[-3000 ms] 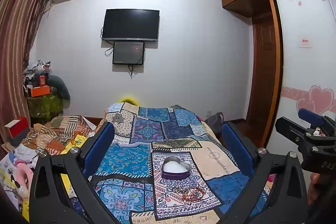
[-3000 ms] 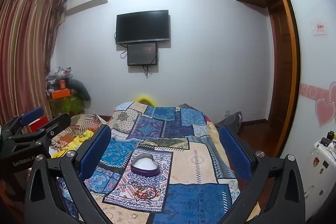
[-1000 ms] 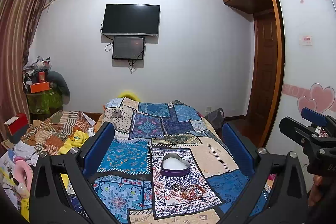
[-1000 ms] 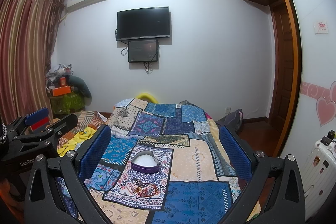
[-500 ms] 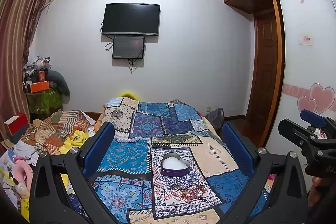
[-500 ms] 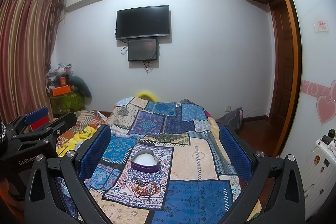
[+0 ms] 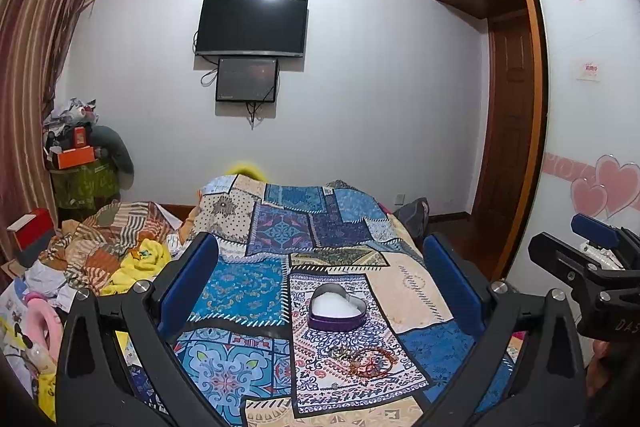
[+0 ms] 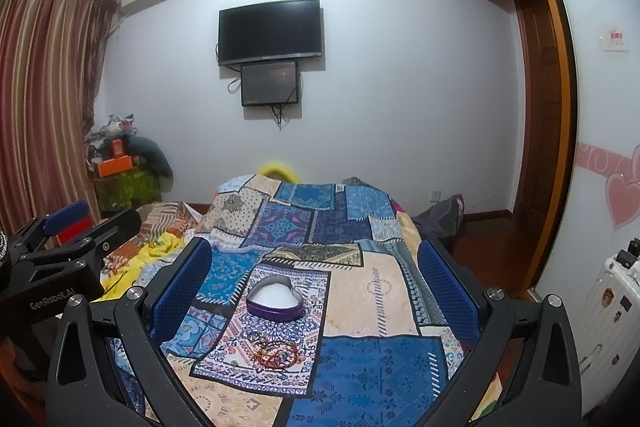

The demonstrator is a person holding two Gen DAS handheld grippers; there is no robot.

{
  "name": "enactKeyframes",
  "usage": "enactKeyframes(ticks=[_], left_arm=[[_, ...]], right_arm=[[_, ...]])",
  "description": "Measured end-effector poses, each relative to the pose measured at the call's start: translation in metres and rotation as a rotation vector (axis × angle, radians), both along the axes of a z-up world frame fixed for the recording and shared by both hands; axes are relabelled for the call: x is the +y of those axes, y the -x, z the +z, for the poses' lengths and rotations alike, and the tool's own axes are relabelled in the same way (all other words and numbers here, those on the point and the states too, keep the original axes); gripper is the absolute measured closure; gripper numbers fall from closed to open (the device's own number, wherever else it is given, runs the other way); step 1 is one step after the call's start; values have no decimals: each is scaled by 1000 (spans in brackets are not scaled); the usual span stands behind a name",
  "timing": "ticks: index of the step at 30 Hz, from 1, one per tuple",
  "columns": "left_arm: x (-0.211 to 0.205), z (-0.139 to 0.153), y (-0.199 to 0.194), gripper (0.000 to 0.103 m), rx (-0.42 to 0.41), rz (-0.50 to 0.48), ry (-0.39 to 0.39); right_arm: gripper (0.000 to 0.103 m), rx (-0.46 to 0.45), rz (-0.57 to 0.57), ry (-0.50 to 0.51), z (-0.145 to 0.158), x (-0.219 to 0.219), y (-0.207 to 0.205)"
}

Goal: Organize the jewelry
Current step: 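Grasp the gold-red beaded bracelet with the right gripper while the left grasps a ring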

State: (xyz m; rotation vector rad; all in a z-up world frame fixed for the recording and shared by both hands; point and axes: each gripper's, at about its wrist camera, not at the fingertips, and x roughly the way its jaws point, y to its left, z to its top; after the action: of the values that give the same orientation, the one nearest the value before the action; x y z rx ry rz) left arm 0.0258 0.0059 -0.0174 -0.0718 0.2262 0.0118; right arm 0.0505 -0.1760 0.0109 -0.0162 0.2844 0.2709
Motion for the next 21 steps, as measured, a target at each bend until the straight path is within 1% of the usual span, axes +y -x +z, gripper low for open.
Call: enactKeyframes(ticks=[4, 7, 13, 17, 19, 21], left_arm=[[3, -8, -10, 0, 35, -3, 15], [10, -20, -25, 0, 82, -1, 39], [23, -55, -60, 0, 220, 24, 59], [32, -90, -86, 0, 349, 13, 89], [32, -107, -96, 2, 402, 22, 85], [31, -123, -104, 11, 451, 35, 67]], right_arm=[[1, 46, -8, 6, -10, 0, -12], [1, 83, -19, 19, -20, -1, -23], [1, 201, -40, 66, -52, -2, -52], [1, 300, -41, 106, -77, -2, -70], [1, 343, -34, 120, -88, -2, -78], [1, 401, -20, 130, -101, -2, -88]])
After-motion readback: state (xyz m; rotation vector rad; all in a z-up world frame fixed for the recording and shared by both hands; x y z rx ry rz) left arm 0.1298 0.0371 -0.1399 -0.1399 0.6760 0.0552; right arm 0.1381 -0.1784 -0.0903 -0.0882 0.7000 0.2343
